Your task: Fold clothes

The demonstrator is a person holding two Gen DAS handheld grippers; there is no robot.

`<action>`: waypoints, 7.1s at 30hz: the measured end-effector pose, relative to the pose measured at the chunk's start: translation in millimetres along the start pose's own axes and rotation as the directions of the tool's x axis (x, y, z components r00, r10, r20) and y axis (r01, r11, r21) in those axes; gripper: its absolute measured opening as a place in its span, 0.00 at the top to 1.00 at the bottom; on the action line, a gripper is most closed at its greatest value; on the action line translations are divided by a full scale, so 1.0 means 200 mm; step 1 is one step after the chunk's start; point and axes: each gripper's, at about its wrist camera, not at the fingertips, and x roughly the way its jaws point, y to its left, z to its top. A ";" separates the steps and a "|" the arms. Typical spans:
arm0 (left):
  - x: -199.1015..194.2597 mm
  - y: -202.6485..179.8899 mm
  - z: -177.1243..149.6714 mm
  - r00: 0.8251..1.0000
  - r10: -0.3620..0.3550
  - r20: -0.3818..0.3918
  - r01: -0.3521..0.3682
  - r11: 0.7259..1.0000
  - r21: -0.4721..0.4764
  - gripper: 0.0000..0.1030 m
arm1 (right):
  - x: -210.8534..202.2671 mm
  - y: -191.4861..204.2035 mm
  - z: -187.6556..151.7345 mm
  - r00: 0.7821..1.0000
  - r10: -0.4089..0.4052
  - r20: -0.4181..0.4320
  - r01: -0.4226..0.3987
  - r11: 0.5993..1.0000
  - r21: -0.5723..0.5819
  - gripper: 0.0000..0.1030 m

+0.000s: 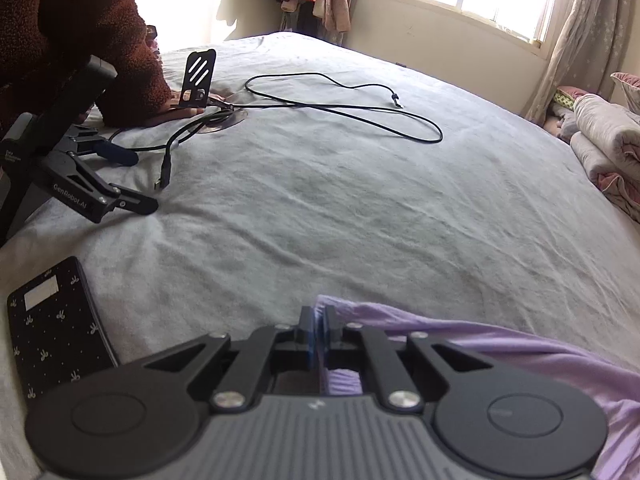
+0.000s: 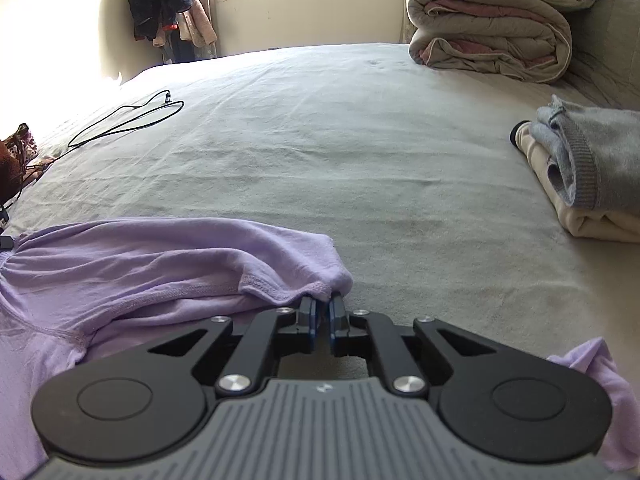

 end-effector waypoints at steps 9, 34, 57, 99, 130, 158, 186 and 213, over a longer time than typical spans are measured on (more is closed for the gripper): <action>-0.25 -0.10 0.00 0.997 -0.072 0.010 0.072 0.997 0.013 0.68 | -0.14 0.16 0.08 0.994 0.013 0.106 0.002 0.990 -0.139 0.94; -0.47 -0.45 -0.56 0.873 -0.443 -0.203 0.382 0.881 -0.281 0.52 | -0.30 0.58 -0.33 0.946 0.306 -0.108 -0.319 0.937 -0.140 0.89; -0.45 -0.44 -0.47 0.852 -0.482 -0.206 0.424 0.865 -0.268 0.50 | -0.21 0.19 -0.16 0.960 0.265 -0.090 -0.241 0.946 0.218 0.64; -0.41 -0.34 -0.45 0.868 -0.450 -0.212 0.388 0.879 -0.278 0.51 | -0.19 0.17 -0.15 0.963 0.258 -0.077 -0.230 0.938 0.258 0.61; -0.27 -0.36 -0.46 0.840 -0.473 -0.265 0.376 0.860 -0.344 0.51 | -0.11 0.20 -0.01 0.993 0.109 -0.048 -0.089 0.948 0.307 0.96; -0.30 -0.25 -0.39 0.838 -0.489 -0.243 0.382 0.843 -0.379 0.51 | -0.07 -0.03 0.16 0.915 -0.399 -0.051 0.402 0.913 0.065 0.96; -0.35 -0.11 -0.16 0.932 -0.328 -0.152 0.288 0.929 -0.232 0.49 | 0.01 0.14 0.18 0.996 -0.026 -0.088 0.034 0.995 0.096 0.55; 0.06 0.12 0.04 0.971 -0.192 -0.140 0.158 0.962 -0.222 0.61 | 0.33 0.39 0.19 0.969 0.179 -0.169 -0.169 0.983 0.070 0.70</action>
